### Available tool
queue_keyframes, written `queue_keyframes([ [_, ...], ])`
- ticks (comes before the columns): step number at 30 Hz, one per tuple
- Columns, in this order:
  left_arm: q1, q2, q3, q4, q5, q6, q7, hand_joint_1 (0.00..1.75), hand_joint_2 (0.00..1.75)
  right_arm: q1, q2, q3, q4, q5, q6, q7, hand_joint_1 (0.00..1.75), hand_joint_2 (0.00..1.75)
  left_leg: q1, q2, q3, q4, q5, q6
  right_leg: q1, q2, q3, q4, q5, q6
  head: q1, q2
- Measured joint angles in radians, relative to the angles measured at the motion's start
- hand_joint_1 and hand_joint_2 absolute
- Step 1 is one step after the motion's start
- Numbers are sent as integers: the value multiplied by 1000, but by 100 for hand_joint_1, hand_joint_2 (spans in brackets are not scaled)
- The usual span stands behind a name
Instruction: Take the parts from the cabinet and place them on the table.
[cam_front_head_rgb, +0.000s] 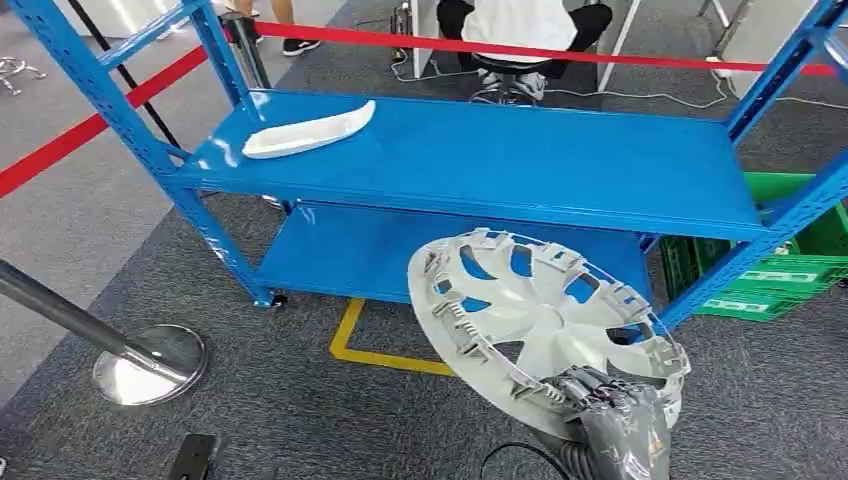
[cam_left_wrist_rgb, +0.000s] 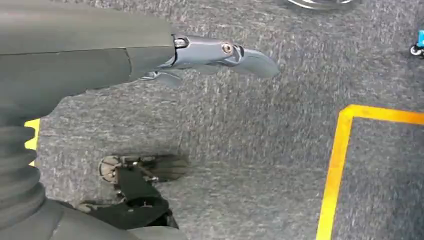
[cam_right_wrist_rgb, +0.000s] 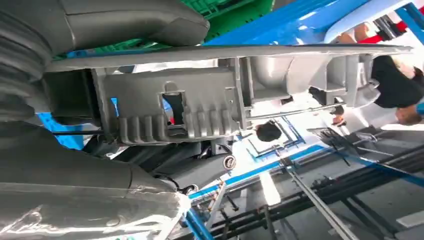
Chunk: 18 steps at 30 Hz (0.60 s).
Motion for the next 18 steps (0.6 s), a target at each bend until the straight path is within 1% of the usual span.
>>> queue_keyframes([
  [1, 1, 0, 0, 0, 1, 0, 0, 0, 175, -2, 2, 0, 0, 0, 0, 0, 175, 175, 0, 0, -14, 31, -55, -8, -1, 3, -5, 0, 12, -8, -5, 0],
  [2, 0, 0, 0, 0, 1, -1, -1, 0, 175, -4, 3, -2, 0, -1, 0, -1, 175, 175, 3, 0, -33, 92, -119, -14, -1, 3, -21, 0, 24, -12, -8, 0],
  [3, -2, 0, 0, 0, 1, -2, -1, 0, 175, -3, 5, -3, 0, -1, 1, -1, 175, 175, 6, 0, -55, 173, -179, -18, -1, 4, -38, 1, 38, -13, -8, 0],
  [4, -3, 0, 0, 0, 1, -3, -1, 0, 175, -3, 5, -4, 1, -1, 1, -1, 175, 175, 8, 0, -75, 253, -217, -21, -1, 4, -55, 3, 50, -12, -8, 0],
  [5, -4, 0, 0, 0, 1, -3, -1, 0, 175, -3, 5, -5, 2, -1, 1, -1, 175, 175, 9, 0, -80, 304, -220, -24, -1, 4, -73, 5, 61, -10, -8, 0],
  [6, -4, 0, 0, 0, 1, -3, -1, 0, 175, -3, 5, -5, 3, -1, 1, -1, 175, 175, 11, 0, -65, 308, -194, -25, -1, 4, -89, 7, 72, -9, -8, 0],
  [7, -4, 0, 0, 0, 1, -3, -1, 0, 175, -3, 5, -5, 3, -1, 1, -1, 175, 175, 12, 0, -35, 282, -158, -25, -1, 5, -104, 8, 83, -7, -8, 0],
  [8, -5, 0, 0, 0, 1, -3, -1, 0, 175, -3, 5, -5, 4, -1, 1, -1, 175, 175, 13, 0, 9, 226, -122, -24, -1, 6, -118, 10, 94, -5, -8, 0],
  [9, -7, 1, 1, 0, 1, -3, -1, 0, 175, -4, 6, -5, 4, -1, 1, -1, 175, 175, 14, -1, 67, 146, -105, -22, -2, 8, -129, 11, 104, -1, -8, 0],
  [10, -10, 0, 1, 0, 1, -3, -1, 0, 175, -4, 8, -6, 4, -1, 1, -1, 175, 175, 16, -8, 138, 58, -121, -20, 0, 10, -137, 12, 113, 6, -9, 0],
  [11, -13, 0, 1, 0, 1, -4, -2, 0, 175, -6, 9, -7, 4, -1, 1, -1, 175, 175, 14, -15, 188, -31, -140, -11, 4, 9, -146, 15, 123, 11, -6, 0],
  [12, -15, 0, 1, 0, 1, -5, -2, 0, 175, -7, 10, -7, 4, -1, 1, -2, 175, 175, 12, -16, 179, -38, -141, -3, 3, 9, -153, 12, 141, 16, -6, 0],
  [13, -14, 0, 1, 0, 1, -5, -2, 0, 175, -8, 10, -7, 4, -1, 1, -2, 175, 175, 8, -16, 170, -35, -135, 0, 0, 9, -156, 5, 153, 21, -7, 0],
  [14, -11, 0, 1, 0, 1, -6, -2, 0, 175, -7, 10, -7, 4, 0, 1, -2, 175, 175, 6, -15, 163, -34, -127, 10, -2, 11, -160, 0, 164, 28, -7, 0],
  [15, -7, -2, 2, 0, 1, -8, -2, 0, 175, -5, 10, -7, 4, 0, 1, -2, 175, 175, 12, -7, 154, -38, -114, 20, -4, 14, -171, 2, 162, 34, -8, 0],
  [16, -6, 0, 3, 0, 1, -8, -3, 0, 175, -4, 10, -7, 5, 0, 1, -3, 175, 175, 11, -5, 143, -38, -104, 27, -4, 10, -184, 24, 117, 40, -4, 0],
  [17, -6, 0, 3, 0, 2, -8, -3, 0, 175, -3, 10, -7, 6, -1, 1, -3, 175, 175, 10, -3, 133, -37, -94, 35, -5, 10, -196, 89, 49, 44, 0, 0],
  [18, -7, 0, 4, 0, 0, -8, -3, 0, 175, -3, 10, -7, 7, -3, 1, -3, 175, 175, 9, -2, 124, -37, -85, 40, -5, 10, -215, 174, -9, 47, 2, 0],
])
